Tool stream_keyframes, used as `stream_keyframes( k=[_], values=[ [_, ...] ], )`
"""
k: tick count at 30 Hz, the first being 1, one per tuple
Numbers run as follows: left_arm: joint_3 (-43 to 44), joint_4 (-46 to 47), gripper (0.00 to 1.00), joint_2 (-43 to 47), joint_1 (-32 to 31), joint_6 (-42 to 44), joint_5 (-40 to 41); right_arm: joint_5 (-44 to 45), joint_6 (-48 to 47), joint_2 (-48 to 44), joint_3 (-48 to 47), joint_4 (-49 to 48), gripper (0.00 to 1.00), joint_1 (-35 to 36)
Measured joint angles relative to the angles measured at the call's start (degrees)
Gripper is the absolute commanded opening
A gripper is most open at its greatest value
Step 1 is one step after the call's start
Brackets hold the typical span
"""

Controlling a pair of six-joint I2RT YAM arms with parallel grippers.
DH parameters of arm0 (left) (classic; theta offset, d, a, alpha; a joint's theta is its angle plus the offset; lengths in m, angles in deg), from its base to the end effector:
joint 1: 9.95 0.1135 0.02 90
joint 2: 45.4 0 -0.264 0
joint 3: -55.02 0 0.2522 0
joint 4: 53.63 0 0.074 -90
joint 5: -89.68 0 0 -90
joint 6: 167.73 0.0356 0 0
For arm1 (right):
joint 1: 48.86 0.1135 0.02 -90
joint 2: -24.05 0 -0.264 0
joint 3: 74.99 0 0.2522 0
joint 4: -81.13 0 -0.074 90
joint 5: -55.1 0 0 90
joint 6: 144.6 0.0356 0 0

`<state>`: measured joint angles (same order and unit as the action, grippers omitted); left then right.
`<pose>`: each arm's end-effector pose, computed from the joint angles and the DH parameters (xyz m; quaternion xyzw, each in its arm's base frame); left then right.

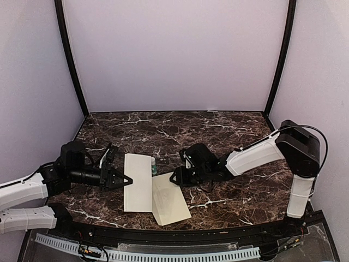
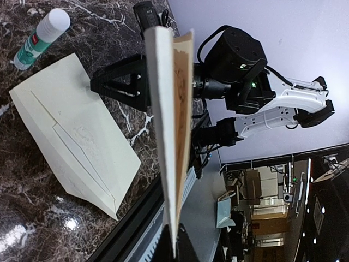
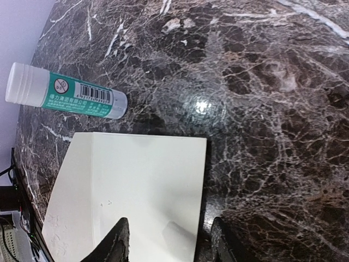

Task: Place the letter into the envelope and seal it
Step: Place the letter in the envelope.

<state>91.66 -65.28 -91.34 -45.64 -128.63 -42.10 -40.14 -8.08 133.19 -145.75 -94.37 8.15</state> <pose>0.1317 -0.1238 0.2265 0.0984 0.7897 -0.5769 0.1839 0.2066 0.3242 0.1318 -0.1019 0.9102 0.3396 0.2142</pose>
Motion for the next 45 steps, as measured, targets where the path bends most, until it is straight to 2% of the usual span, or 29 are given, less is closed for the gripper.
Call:
stream_keyframes(
  k=[5,8,13,17,27,37,45],
  values=[
    [-4.8,7.3,0.00,1.7,-9.4,-11.4,8.3,1.2,-0.4,-2.9,1.9,1.6,0.49,0.0],
    [-7.0,9.9,0.00,1.8,-13.0,-16.5,13.8,1.5,-0.4,-5.4,3.9,1.9,0.50,0.0],
    [-9.5,12.2,0.00,2.0,-15.5,-23.8,21.1,1.7,-0.2,-8.2,7.1,1.6,0.50,0.0],
    [-11.0,13.4,0.00,0.9,-16.3,-27.9,23.6,1.6,0.1,-9.1,8.9,1.4,0.50,0.0],
    [-11.1,13.7,0.00,-2.6,-16.6,-31.5,24.8,-0.1,0.5,-9.1,10.0,-1.7,0.50,0.0],
    [-12.7,15.2,0.00,-9.6,-16.6,-32.1,21.6,-2.0,0.5,-8.1,10.0,-3.2,0.50,0.0],
    [-12.7,16.7,0.00,-11.7,-16.6,-32.0,21.0,-2.9,0.5,-7.6,10.0,-4.2,0.50,0.0]
  ],
)
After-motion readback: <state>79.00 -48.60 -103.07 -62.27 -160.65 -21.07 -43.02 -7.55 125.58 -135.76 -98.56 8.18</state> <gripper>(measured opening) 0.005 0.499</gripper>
